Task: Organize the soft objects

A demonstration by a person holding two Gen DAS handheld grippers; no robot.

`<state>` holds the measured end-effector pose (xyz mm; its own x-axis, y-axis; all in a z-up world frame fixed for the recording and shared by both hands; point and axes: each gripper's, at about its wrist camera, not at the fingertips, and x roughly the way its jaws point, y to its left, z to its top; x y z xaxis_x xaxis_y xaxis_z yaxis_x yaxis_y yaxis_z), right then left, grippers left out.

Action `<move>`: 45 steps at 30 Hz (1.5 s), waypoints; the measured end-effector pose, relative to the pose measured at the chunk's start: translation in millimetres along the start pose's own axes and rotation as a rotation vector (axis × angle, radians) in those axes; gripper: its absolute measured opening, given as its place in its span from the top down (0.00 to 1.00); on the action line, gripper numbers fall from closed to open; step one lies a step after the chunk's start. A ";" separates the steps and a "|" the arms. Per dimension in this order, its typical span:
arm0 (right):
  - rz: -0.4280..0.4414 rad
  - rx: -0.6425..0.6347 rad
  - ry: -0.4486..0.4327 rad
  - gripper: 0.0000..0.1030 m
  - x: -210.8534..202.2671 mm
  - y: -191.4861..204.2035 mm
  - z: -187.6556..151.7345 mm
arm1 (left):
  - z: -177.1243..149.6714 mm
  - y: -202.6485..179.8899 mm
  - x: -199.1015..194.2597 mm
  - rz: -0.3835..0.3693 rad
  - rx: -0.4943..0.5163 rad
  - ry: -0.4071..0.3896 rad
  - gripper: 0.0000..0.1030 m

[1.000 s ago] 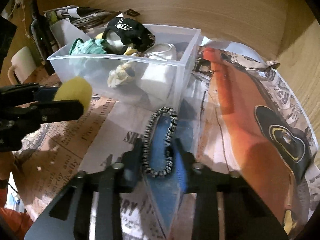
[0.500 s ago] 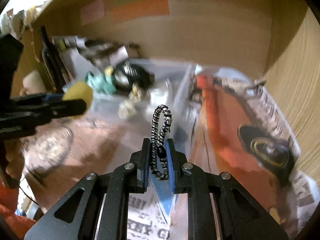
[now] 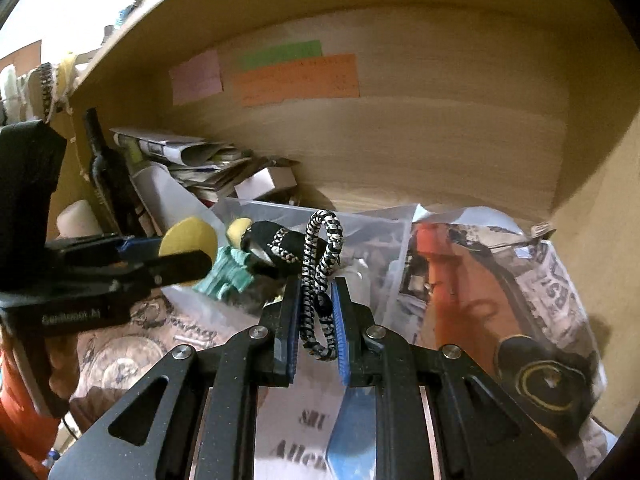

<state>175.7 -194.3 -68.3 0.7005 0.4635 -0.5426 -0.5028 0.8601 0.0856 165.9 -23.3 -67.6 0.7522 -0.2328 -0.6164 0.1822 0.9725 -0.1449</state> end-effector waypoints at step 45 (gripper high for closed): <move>-0.004 -0.046 -0.246 0.35 -86.7 35.2 24.0 | 2.9 -8.6 -107.4 0.079 0.050 -0.312 0.23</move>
<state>109.4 -199.1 1.8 0.8019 0.5028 -0.3227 -0.5184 0.8541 0.0426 85.4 -6.7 2.0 0.9218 -0.1535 -0.3559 0.1402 0.9881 -0.0629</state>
